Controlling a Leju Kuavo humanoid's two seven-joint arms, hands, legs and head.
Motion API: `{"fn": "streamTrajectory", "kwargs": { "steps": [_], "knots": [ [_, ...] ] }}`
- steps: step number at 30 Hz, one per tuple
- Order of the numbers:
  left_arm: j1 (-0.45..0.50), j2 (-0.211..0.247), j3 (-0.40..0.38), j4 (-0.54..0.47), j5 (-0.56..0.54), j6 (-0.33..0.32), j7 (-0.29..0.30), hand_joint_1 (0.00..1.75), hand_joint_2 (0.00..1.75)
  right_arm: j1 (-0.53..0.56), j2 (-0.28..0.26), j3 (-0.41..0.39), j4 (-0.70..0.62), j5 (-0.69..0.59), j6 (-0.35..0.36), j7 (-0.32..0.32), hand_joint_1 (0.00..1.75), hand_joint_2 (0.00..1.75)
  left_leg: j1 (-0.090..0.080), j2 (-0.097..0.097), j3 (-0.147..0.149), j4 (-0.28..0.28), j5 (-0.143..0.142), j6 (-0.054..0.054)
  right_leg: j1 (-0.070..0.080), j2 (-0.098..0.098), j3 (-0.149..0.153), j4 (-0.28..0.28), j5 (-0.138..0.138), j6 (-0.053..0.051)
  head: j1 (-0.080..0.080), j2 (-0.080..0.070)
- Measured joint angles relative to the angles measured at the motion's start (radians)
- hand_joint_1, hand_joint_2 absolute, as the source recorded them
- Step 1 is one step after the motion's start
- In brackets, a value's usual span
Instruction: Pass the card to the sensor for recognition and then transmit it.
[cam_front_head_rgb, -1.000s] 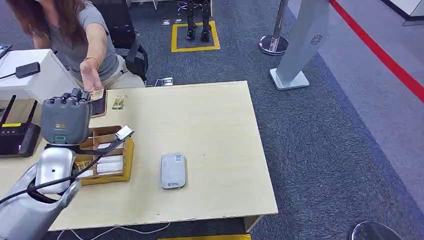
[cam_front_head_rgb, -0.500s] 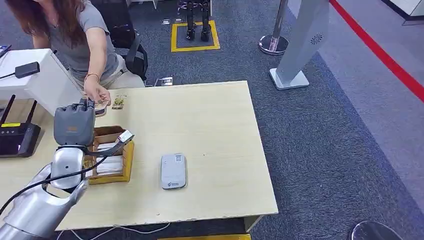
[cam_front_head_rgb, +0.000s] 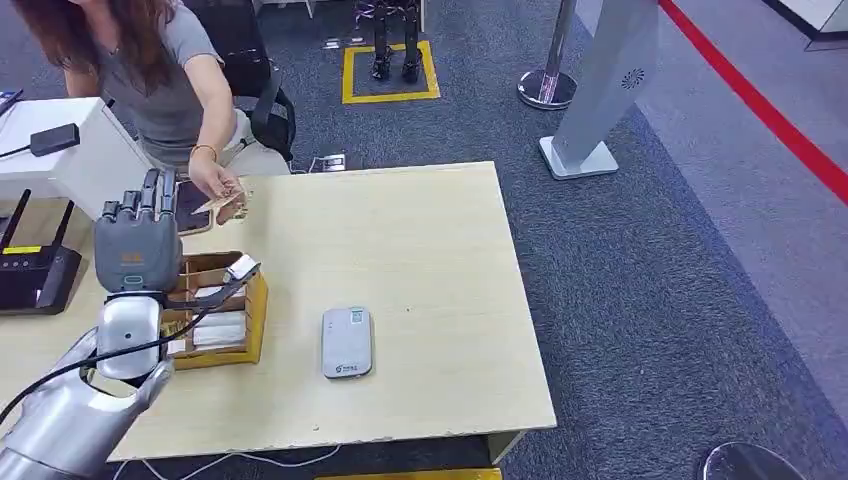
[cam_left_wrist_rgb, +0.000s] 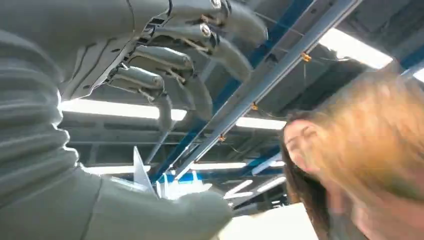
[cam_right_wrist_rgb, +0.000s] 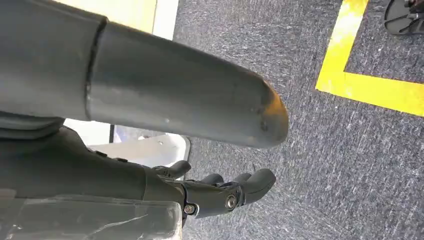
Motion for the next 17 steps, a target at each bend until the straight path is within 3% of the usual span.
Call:
{"fn": "streamTrajectory", "kwargs": {
  "steps": [14, 16, 17],
  "knots": [
    [0.023, 0.086, -0.001, -0.157, 0.0, 0.046, 0.035, 0.0, 1.75, 0.002, 0.0, 0.0, 0.0, -0.002, -0.005, 0.007, 0.0, 0.0, 0.0, -0.001, 0.0, 0.0, 0.0, 0.0, 0.0, 0.0, 0.0, 0.0, 0.0, 0.0, 0.0, 0.0],
    [0.042, 0.085, 0.007, -0.179, 0.0, 0.072, -0.01, 0.0, 1.75, 0.002, 0.0, -0.001, 0.0, -0.004, -0.005, 0.008, 0.0, 0.0, 0.0, -0.001, 0.0, 0.0, 0.0, 0.0, 0.0, 0.0, 0.0, 0.0, 0.0, 0.0, 0.0, 0.0],
    [0.066, 0.07, 0.026, -0.201, 0.009, 0.096, -0.084, 0.0, 1.75, 0.002, 0.0, -0.002, 0.0, -0.006, -0.005, 0.011, 0.0, 0.0, -0.001, 0.0, 0.0, 0.0, 0.0, 0.0, 0.0, 0.0, 0.0, 0.0, 0.0, 0.0, 0.0, 0.0]
  ]
}}
